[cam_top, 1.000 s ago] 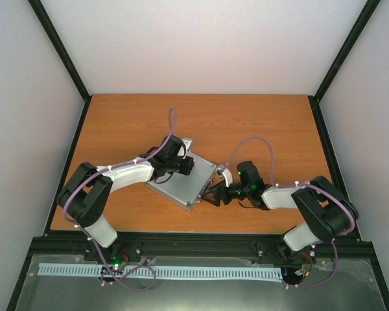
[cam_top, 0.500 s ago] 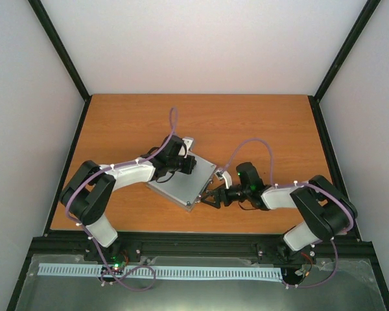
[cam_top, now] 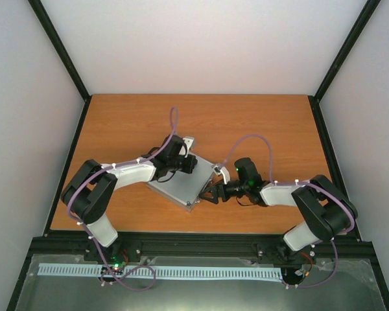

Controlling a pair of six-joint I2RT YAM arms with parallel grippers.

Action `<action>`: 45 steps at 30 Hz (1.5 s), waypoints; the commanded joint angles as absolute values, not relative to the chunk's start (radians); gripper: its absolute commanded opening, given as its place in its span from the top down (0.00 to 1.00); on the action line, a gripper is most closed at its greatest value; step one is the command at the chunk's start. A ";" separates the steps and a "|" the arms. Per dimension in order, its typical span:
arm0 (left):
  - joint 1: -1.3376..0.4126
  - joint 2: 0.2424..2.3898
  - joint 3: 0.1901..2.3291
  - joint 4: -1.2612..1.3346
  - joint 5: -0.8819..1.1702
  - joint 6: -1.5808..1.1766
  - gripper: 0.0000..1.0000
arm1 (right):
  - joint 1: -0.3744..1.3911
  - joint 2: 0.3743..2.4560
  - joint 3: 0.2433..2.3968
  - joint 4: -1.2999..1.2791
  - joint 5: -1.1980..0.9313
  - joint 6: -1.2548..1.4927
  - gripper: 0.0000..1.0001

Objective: Pack up texas hold em set

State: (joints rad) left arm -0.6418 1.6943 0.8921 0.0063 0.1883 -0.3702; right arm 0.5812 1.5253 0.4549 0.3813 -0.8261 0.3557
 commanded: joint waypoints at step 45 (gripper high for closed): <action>-0.646 1.844 0.818 -0.215 0.187 -0.373 0.99 | 0.676 1.580 0.551 0.374 -0.772 0.375 0.17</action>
State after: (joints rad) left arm -0.6395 1.7344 0.9039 0.0647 0.1993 -0.3702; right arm 0.6636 1.5345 0.5507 0.2554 -0.7570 0.3828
